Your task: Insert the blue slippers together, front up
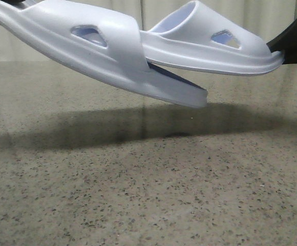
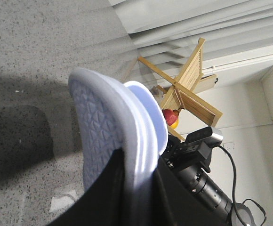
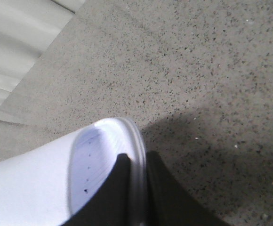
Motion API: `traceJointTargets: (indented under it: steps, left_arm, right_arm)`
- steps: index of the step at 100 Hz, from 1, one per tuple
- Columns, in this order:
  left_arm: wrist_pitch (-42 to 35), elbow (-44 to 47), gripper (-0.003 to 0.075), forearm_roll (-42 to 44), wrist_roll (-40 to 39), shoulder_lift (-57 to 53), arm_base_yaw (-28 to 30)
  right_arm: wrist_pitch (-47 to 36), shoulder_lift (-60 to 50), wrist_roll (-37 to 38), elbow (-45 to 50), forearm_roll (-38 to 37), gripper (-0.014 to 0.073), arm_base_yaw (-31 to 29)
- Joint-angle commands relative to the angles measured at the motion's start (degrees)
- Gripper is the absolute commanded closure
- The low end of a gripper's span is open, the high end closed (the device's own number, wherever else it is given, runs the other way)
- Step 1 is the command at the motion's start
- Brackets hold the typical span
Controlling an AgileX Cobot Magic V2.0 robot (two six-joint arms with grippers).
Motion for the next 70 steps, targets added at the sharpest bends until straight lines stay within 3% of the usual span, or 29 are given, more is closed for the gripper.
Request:
traceJointTargets:
  steps: [1,41,70]
  left_arm:
    - [11.85,-1.74,0.0704,-3.93,-0.81,-1.63,-1.62]
    - [11.85,-1.74,0.0704,-3.93,-0.81,-1.63,-1.62]
    - [11.85,-1.74,0.0704,-3.93,-0.81,-1.63,-1.62]
  right_arm:
    - [4.82,-0.50,-1.22,-2.49,0.84,0.0701,0.73]
    - [4.09,-0.50,-3.27,-4.12,1.31,0.0701,5.83]
    - [3.96,-0.50,-3.27,-4.19,1.37,0.0701,5.83]
